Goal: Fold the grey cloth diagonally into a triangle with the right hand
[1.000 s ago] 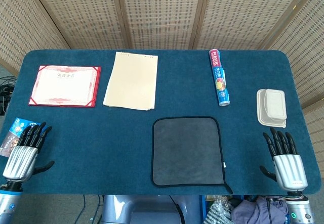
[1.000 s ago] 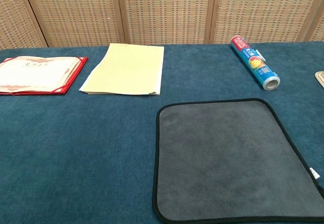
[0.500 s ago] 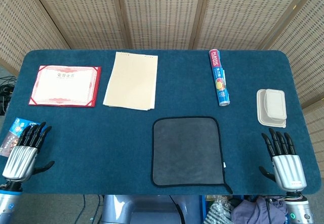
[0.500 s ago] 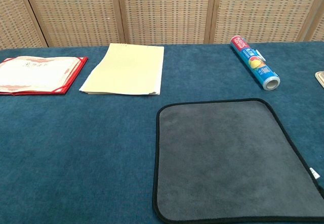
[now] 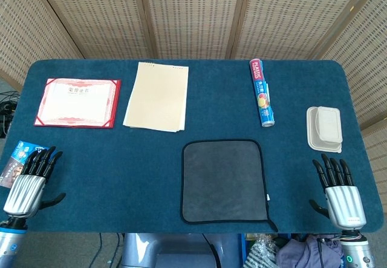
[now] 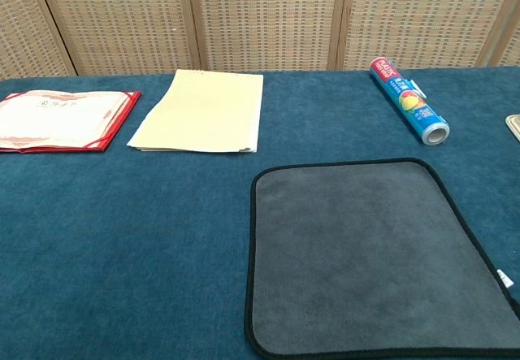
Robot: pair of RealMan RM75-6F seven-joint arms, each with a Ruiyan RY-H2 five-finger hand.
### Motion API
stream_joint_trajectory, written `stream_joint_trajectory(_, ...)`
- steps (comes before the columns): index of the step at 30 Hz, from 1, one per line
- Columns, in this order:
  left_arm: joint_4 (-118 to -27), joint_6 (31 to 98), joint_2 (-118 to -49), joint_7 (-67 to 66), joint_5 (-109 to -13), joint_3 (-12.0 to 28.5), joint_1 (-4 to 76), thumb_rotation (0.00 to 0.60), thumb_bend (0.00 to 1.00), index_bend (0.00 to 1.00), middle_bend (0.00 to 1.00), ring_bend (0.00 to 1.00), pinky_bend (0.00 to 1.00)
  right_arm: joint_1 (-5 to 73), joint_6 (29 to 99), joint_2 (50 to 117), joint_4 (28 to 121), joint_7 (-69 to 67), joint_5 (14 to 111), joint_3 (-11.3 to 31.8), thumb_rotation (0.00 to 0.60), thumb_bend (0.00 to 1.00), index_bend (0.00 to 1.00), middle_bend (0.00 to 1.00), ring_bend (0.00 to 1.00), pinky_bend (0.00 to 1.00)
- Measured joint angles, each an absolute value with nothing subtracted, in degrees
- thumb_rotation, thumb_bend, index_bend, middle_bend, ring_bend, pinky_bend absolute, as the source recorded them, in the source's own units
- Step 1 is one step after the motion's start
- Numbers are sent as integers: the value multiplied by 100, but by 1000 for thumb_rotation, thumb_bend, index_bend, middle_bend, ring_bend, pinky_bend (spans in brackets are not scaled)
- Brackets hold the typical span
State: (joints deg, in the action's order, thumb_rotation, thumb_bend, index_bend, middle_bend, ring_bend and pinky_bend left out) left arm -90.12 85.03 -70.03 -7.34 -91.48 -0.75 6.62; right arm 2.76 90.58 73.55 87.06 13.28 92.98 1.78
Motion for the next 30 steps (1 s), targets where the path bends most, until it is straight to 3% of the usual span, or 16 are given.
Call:
stream_joint_trajectory(17,-9057,8577,-6955,-672,-9226,-107,628,600,158,0,0,0,0,111,9176,7491,8783,1778,9592,-87,600,79,28,0,0,0)
stream_joint_trajectory(30,-9046,8472,-7010,-771,-9199,-110,665,600,158,0,0,0,0,-176,9493,8012,7878,1862,9973,-391,600,79,114,0,0,0)
